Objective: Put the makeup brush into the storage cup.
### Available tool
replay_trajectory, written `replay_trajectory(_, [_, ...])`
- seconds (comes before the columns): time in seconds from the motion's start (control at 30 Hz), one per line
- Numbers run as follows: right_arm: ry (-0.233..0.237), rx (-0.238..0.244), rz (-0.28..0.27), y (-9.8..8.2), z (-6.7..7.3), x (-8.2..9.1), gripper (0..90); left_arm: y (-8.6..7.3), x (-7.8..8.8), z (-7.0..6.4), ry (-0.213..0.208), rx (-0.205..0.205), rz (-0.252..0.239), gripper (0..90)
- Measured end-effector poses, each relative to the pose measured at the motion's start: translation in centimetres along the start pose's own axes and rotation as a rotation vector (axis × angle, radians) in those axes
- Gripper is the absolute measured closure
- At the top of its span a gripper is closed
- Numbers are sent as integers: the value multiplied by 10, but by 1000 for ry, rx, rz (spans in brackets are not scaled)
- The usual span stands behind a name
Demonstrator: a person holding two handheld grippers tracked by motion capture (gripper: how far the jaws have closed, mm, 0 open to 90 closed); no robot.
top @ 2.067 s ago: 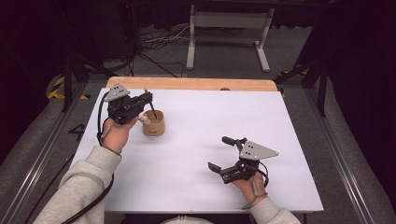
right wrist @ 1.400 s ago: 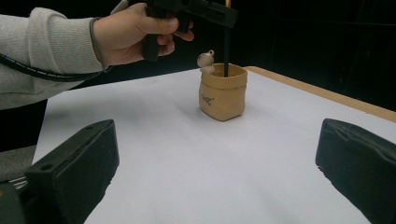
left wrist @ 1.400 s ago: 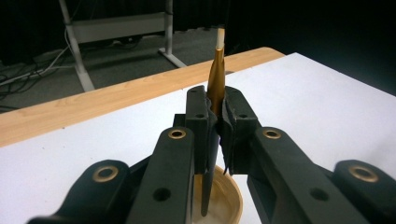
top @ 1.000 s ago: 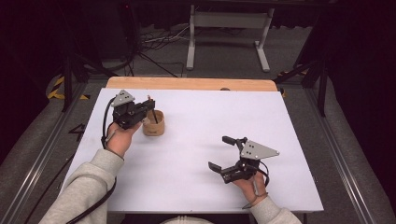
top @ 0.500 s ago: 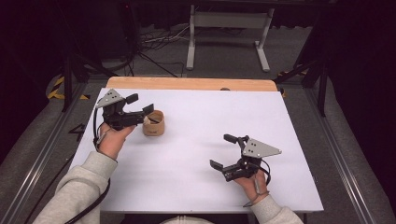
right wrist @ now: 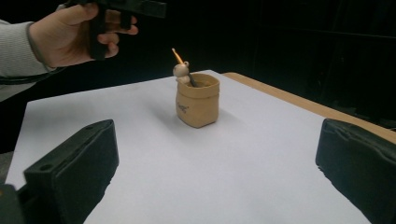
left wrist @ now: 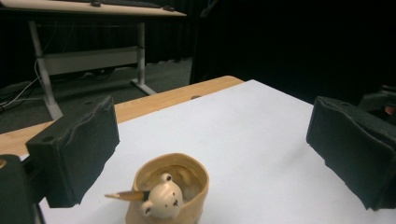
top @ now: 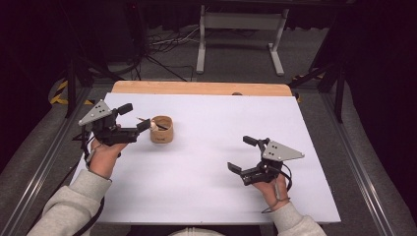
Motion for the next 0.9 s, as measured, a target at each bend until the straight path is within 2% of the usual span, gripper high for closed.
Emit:
replay_trajectory(0.3, [-40, -8, 4, -1, -9, 14, 0, -11, 17, -9, -40, 1, -16, 18])
replay_trajectory(0.4, [-47, -18, 5, -3, -11, 17, 0, -19, 21, -13, -48, -7, -7, 17])
replay_trajectory(0.57, [-60, -25, 12, -6, -14, 21, 0, -31, 27, -16, -61, 17, -4, 16])
replay_trajectory(0.77, [-73, -30, 12, -9, -16, 24, 0, -45, 35, -17, -57, 6, 13, 16])
replay_trajectory(0.9, [-77, -28, 12, -12, -16, 26, 0, -55, 39, -20, -70, -11, 21, 16])
Point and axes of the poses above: each handheld gripper's, and its own axes: x roughly backward along the jaws, y roughly out of its top, z roughly to its left, the point moved 4 cm from there along -x, roughly forward along the jaws, and after that the axes turned 10 degrees about y, right-handed, at the moved point
